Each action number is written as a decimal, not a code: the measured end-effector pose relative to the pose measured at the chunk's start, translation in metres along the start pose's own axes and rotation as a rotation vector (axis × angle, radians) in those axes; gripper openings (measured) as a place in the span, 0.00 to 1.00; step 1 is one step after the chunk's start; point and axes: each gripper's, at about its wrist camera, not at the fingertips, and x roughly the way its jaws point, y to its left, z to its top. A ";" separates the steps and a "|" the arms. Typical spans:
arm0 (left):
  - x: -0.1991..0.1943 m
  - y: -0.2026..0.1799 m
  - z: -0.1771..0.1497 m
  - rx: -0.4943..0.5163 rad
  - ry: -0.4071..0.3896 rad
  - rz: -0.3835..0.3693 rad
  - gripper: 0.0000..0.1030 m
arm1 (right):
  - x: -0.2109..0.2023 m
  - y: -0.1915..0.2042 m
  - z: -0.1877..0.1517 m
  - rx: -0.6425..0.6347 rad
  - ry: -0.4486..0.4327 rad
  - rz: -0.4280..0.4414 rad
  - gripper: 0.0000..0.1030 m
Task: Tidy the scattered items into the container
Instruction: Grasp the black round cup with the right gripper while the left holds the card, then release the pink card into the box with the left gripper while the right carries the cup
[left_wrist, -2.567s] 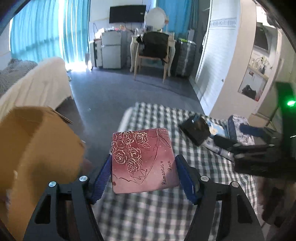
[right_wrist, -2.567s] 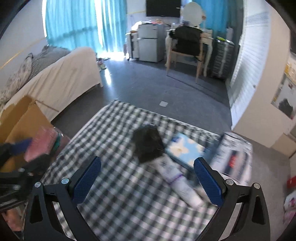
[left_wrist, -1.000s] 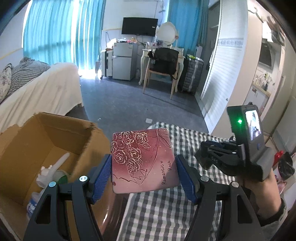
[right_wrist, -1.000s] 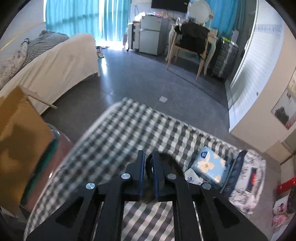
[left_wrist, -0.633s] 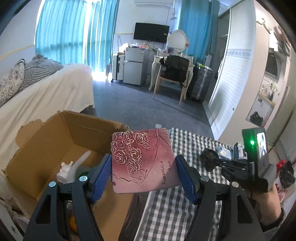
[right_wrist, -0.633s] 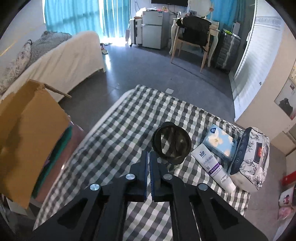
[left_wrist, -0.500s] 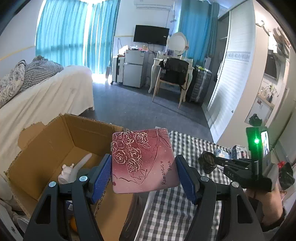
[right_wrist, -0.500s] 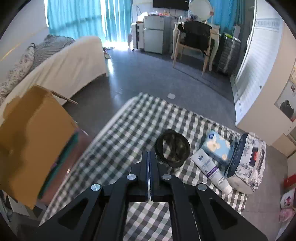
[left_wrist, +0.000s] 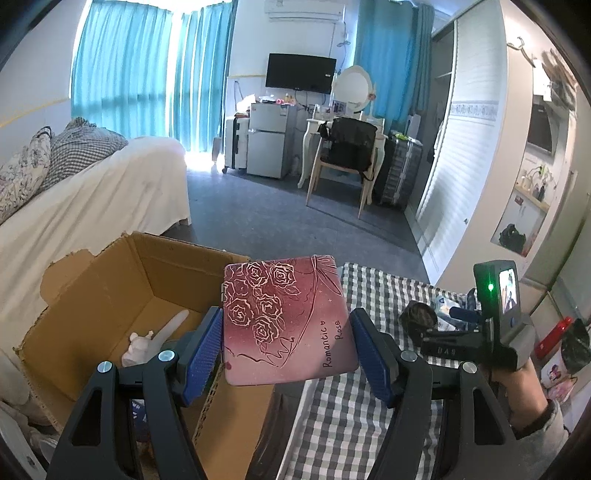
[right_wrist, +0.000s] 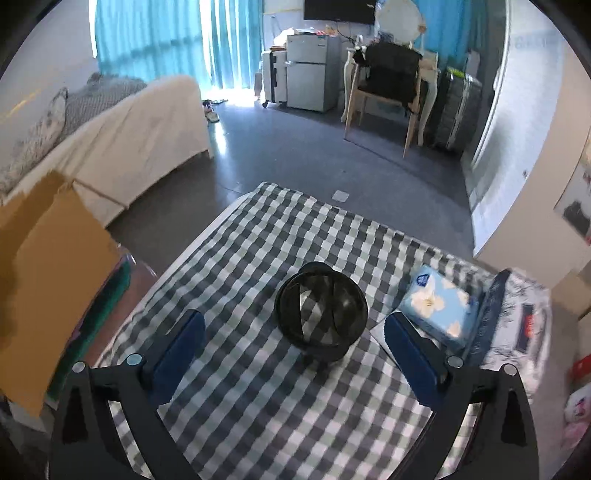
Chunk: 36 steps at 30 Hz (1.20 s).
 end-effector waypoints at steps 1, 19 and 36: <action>0.003 -0.001 -0.001 0.003 0.004 -0.001 0.68 | 0.007 -0.002 0.001 -0.003 0.009 -0.029 0.95; 0.029 -0.013 -0.010 0.026 0.047 -0.023 0.51 | 0.054 -0.022 0.003 0.061 0.130 -0.012 0.40; 0.026 -0.002 -0.009 0.003 0.050 0.020 0.51 | 0.032 -0.019 -0.009 0.084 0.064 0.056 0.26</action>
